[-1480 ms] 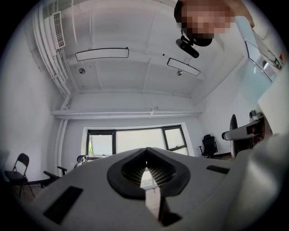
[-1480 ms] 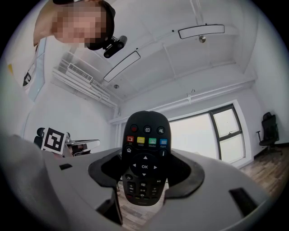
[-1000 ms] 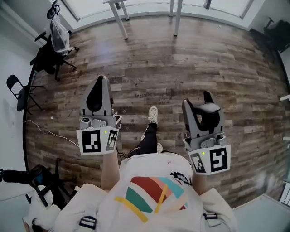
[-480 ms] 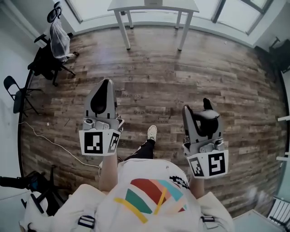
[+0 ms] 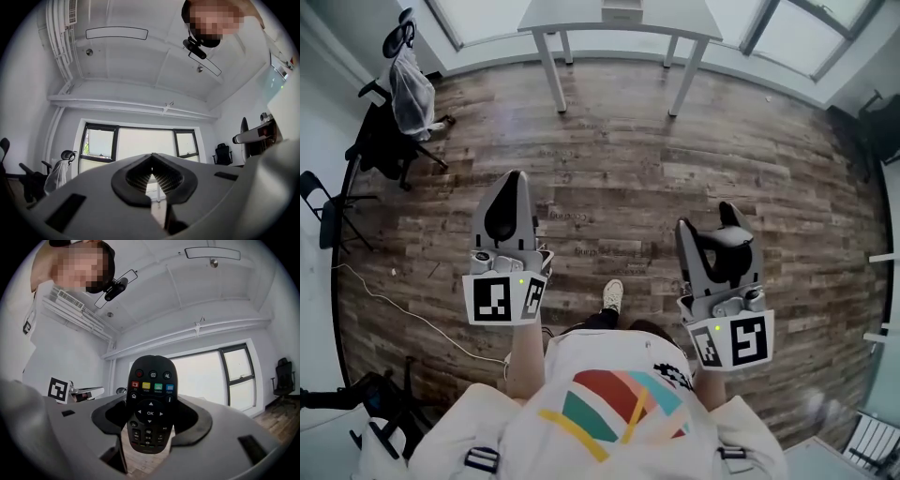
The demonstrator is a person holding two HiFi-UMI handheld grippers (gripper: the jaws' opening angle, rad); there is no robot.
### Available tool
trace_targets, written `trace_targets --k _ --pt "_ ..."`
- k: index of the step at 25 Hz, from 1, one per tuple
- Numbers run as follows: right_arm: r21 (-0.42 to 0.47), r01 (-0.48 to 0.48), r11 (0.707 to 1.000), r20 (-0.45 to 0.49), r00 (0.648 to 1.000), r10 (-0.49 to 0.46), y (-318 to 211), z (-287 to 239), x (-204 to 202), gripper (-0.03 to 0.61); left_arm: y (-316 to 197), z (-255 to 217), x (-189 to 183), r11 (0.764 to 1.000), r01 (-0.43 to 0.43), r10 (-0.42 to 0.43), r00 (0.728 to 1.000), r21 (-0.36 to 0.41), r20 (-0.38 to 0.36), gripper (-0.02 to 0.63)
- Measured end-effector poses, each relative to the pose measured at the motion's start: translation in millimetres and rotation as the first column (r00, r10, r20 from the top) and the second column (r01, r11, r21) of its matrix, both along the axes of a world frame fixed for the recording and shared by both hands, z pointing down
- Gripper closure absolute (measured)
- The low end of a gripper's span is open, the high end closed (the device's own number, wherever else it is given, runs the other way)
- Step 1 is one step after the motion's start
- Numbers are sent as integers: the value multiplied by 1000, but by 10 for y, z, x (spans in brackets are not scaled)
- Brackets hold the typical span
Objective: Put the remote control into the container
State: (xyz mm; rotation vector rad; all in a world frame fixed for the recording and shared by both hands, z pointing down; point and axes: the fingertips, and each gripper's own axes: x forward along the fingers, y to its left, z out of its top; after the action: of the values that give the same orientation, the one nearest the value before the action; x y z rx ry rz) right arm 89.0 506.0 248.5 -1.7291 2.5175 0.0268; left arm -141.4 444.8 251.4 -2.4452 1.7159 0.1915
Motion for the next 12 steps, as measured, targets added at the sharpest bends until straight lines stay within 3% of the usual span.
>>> trace_targets --k 12 --pt "-40 32 999 -43 999 -34 -617 -22 -258 321 -589 149 -303 998 42 -43 999 -43 -29 604"
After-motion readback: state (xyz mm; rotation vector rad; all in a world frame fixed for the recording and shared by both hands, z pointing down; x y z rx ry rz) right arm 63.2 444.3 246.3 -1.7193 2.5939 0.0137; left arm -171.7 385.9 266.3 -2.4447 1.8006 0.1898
